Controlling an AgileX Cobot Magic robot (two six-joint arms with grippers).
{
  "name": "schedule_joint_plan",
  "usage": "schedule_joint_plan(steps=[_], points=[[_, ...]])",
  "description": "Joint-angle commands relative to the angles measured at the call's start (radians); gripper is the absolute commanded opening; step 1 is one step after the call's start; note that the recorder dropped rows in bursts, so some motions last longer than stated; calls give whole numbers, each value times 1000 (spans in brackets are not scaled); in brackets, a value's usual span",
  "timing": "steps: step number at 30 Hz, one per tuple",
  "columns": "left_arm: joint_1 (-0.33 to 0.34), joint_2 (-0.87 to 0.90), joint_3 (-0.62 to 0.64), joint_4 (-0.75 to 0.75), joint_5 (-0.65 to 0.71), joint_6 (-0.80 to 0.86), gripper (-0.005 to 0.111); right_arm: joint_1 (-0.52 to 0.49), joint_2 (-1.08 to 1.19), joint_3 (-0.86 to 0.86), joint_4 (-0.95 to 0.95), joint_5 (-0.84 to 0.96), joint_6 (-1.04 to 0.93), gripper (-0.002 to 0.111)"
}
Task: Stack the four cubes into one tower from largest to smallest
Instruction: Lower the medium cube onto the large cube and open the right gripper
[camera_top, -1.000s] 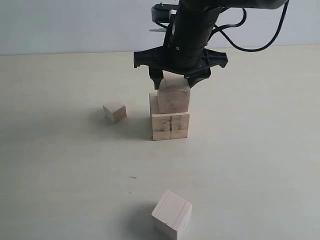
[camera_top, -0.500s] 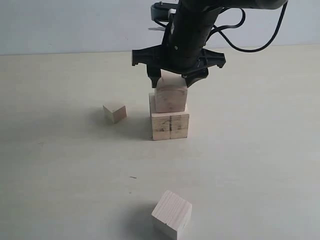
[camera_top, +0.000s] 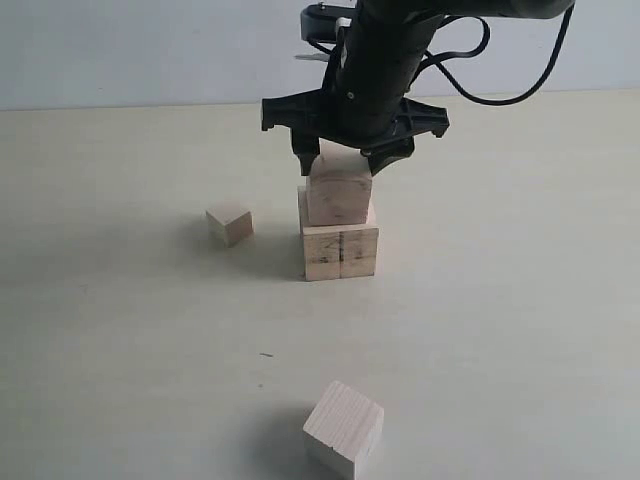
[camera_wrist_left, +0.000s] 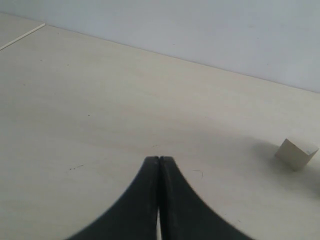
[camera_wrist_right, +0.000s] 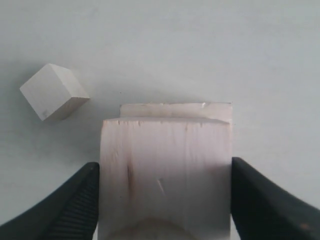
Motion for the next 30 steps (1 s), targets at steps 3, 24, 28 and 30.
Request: schedule_joint_plan(steps=[3,24,28,30], points=[[-8,-6,-2,2,-8,6,0,1,-2,3,18,9,-14,70],[-8,-6,-2,2,-8,9,0,1,-2,3,27,13,-22,69],[-8,-6,-2,2,-8,9,0,1,-2,3,35,13,-23,69],[-8,-6,-2,2,-8,9,0,1,-5,3,43,13,-23,69]])
